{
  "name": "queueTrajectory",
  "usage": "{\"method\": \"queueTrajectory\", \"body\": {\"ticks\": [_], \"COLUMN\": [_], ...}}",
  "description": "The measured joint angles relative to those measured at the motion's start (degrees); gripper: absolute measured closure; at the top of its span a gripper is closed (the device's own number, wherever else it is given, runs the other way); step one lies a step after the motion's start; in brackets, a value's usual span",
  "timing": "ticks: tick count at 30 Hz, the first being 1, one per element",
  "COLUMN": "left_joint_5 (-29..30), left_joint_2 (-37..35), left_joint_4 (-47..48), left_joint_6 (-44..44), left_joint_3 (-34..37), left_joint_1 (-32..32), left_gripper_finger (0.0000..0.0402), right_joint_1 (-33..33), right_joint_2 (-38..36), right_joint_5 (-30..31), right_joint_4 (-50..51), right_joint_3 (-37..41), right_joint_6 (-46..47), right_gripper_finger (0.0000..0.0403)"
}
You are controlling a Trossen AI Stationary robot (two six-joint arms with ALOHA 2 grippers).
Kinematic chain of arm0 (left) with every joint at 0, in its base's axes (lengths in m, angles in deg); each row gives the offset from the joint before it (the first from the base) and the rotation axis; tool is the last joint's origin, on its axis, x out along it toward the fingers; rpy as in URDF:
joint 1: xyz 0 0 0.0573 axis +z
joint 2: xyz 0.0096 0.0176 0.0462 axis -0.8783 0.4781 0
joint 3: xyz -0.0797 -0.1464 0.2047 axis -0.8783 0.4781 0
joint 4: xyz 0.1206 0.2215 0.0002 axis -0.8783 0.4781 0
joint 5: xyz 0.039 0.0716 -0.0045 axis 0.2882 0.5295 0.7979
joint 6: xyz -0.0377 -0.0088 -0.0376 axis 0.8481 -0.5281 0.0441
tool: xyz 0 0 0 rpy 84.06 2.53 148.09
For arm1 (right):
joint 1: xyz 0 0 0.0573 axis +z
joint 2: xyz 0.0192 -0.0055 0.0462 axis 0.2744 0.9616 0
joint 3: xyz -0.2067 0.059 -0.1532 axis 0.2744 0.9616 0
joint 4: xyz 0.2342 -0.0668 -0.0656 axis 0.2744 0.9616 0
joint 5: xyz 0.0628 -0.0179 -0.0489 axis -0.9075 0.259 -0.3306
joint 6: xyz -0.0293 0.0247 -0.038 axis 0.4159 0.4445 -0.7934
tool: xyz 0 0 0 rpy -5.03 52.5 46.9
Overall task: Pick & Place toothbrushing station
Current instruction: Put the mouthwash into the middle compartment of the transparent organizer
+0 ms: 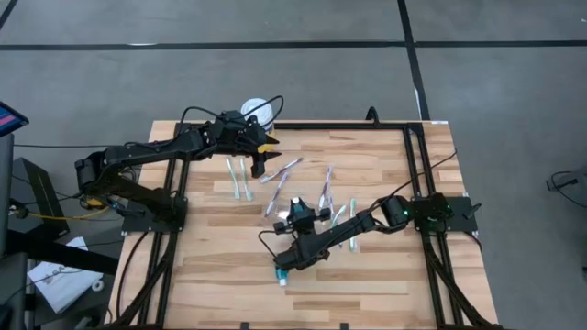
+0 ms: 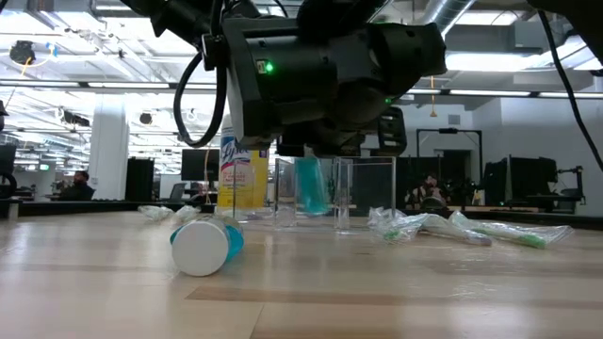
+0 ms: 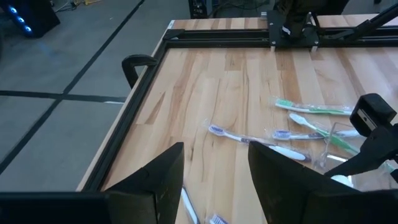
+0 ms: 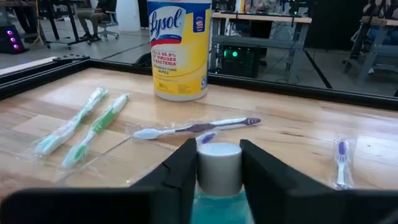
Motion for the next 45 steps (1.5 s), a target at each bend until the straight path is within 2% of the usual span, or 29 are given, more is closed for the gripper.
{"method": "queueTrajectory", "body": {"ticks": [5, 7, 9, 19, 23, 31, 33, 35, 39, 41, 45], "left_joint_5": [0.01, 0.02, 0.02, 0.07, -0.28, -3.48, -3.57, -5.72, -11.29, -13.93, -19.29], "left_joint_2": [0.0, 0.0, 0.0, 0.0, 0.0, 0.0, 0.0, 0.0, -0.11, -0.85, -1.48], "left_joint_4": [-0.16, -0.39, -0.42, -0.81, -0.61, 3.83, 8.76, 14.39, 18.77, 19.53, 20.17], "left_joint_6": [0.0, 0.0, 0.0, 1.33, 1.33, 1.32, 2.42, 4.4, 8.57, 9.41, 11.16], "left_joint_3": [0.0, 0.0, 0.0, 0.0, 0.0, 0.0, 0.0, 0.0, 2.71, 5.94, 11.61], "left_joint_1": [0.0, 0.0, 0.0, 0.0, 0.0, 0.0, 0.0, -0.17, -1.66, -3.38, -10.07], "left_gripper_finger": [0.0229, 0.0229, 0.0229, 0.0229, 0.0229, 0.0229, 0.0229, 0.0229, 0.0229, 0.0229, 0.0229], "right_joint_1": [-0.33, -0.44, -0.37, -0.1, 0.0, 2.06, 3.38, 4.35, 4.82, 4.89, 6.07], "right_joint_2": [0.04, 0.04, 0.04, -3.41, -7.77, -22.16, -26.37, -29.74, -30.53, -29.7, -30.38], "right_joint_5": [-1.35, -1.35, -1.18, 2.35, 3.6, 2.9, -0.25, -5.53, -17.67, -21.53, -22.15], "right_joint_4": [0.18, 0.23, 0.35, 2.95, 5.8, 3.1, -2.54, -12.39, -39.06, -47.74, -47.48], "right_joint_3": [-0.43, -0.43, -0.43, -0.63, -0.55, -0.54, -0.55, -0.6, -0.62, -0.58, -1.4], "right_joint_6": [-0.01, -0.03, -0.05, -0.1, -0.28, -10.92, -18.66, -30.78, -55.06, -59.97, -59.01], "right_gripper_finger": [0.0143, 0.0113, 0.01, 0.0113, 0.0113, 0.0113, 0.0113, 0.0113, 0.0113, 0.0113, 0.0113]}}
